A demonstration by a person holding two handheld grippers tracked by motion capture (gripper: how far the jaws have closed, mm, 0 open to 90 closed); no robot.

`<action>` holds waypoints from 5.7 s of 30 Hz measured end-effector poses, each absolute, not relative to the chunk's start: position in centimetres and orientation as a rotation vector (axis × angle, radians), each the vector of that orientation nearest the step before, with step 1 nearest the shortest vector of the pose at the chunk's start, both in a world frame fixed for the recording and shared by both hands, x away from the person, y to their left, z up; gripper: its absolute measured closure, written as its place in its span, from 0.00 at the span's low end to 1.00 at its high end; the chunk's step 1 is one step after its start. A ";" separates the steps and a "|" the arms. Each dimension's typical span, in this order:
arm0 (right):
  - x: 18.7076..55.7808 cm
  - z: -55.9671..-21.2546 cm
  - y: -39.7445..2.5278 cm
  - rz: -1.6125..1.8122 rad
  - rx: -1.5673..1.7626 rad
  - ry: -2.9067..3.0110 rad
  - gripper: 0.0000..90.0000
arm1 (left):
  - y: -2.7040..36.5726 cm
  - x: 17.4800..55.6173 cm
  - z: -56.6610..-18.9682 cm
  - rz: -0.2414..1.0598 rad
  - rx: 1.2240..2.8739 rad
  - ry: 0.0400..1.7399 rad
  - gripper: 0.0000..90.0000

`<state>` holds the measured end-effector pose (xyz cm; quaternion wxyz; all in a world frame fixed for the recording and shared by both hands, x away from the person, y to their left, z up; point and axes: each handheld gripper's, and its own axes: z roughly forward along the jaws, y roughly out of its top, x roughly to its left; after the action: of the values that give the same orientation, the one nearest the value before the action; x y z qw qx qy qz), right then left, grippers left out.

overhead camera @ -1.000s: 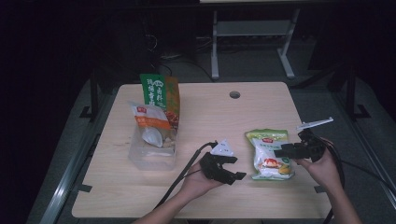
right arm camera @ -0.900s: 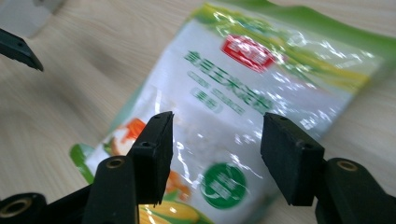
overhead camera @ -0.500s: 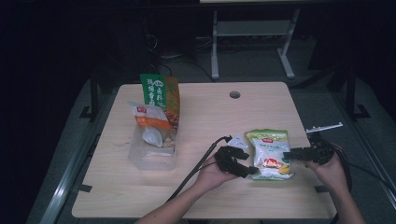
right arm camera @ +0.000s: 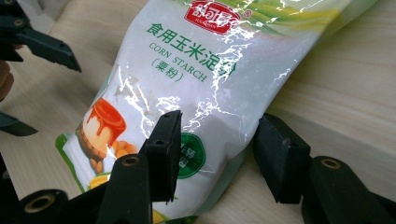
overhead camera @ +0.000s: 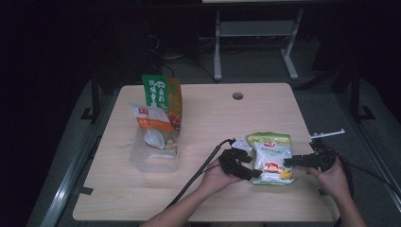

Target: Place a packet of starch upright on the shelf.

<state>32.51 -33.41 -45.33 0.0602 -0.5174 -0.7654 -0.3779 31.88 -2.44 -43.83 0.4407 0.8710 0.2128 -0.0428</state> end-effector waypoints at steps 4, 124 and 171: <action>31.9 -45.2 -32.5 -1.116 -1.556 -2.316 0.57 | -2.3 32.0 -44.1 -0.116 2.164 0.545 0.40; 30.0 -40.9 -26.0 -1.432 -1.289 -2.487 0.92 | 3.6 30.8 -42.4 0.010 2.144 0.555 0.57; 31.2 -36.7 -21.6 -1.451 -1.186 -2.554 0.95 | 12.1 25.8 -43.4 0.028 2.075 0.551 0.41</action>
<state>31.15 -21.55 -36.66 -0.0134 -0.3743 -0.8062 -0.4580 25.79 12.07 -43.35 0.4768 0.8495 0.2254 0.0116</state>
